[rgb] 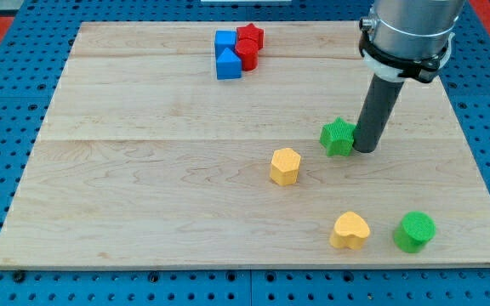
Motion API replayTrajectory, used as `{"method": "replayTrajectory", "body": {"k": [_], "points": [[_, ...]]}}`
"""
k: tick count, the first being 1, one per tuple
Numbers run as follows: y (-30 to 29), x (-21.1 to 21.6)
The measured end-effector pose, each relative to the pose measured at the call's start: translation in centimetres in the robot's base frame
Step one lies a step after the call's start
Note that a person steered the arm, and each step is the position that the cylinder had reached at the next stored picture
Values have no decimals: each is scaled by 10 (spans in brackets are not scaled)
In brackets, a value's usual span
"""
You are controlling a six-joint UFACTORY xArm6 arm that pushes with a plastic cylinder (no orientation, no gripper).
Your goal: Push the green star parallel to the triangle
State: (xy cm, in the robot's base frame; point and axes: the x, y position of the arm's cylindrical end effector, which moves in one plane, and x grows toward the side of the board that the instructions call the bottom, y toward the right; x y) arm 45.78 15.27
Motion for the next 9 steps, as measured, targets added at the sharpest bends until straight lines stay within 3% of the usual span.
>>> {"method": "replayTrajectory", "body": {"k": [2, 4, 5, 6, 7, 8, 9], "points": [[-65, -14], [-282, -101], [-305, -122], [-321, -76], [-248, -74], [-219, -96], [-264, -128]]}}
